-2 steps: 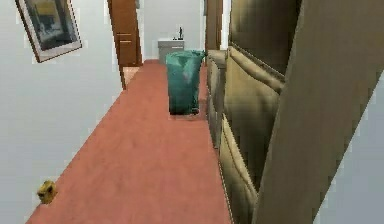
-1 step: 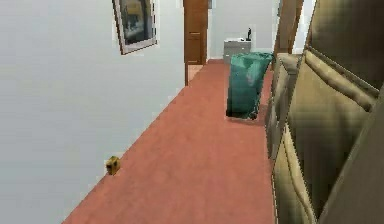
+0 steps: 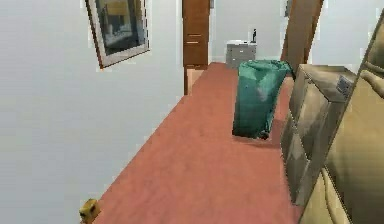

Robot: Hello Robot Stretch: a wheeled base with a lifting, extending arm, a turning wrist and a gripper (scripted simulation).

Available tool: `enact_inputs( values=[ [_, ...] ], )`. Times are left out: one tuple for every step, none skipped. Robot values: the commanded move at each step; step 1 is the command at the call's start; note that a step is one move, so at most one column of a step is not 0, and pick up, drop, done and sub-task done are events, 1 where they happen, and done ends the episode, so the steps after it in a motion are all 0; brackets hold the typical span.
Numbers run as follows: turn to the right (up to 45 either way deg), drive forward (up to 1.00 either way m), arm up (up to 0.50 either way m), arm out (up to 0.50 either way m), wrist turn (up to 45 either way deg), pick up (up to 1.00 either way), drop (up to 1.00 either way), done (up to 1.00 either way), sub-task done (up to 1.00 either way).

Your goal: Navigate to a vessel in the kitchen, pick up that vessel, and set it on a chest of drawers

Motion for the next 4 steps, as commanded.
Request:
enact_inputs(
  values=[
    [0.0, 1.0, 0.0, 0.0, 0.0, 0.0, 0.0, 0.0, 0.0],
    [-3.0, 0.0, 0.0, 0.0, 0.0, 0.0, 0.0, 0.0, 0.0],
    [0.0, 1.0, 0.0, 0.0, 0.0, 0.0, 0.0, 0.0, 0.0],
    [0.0, 0.05, 0.0, 0.0, 0.0, 0.0, 0.0, 0.0, 0.0]
  ],
)
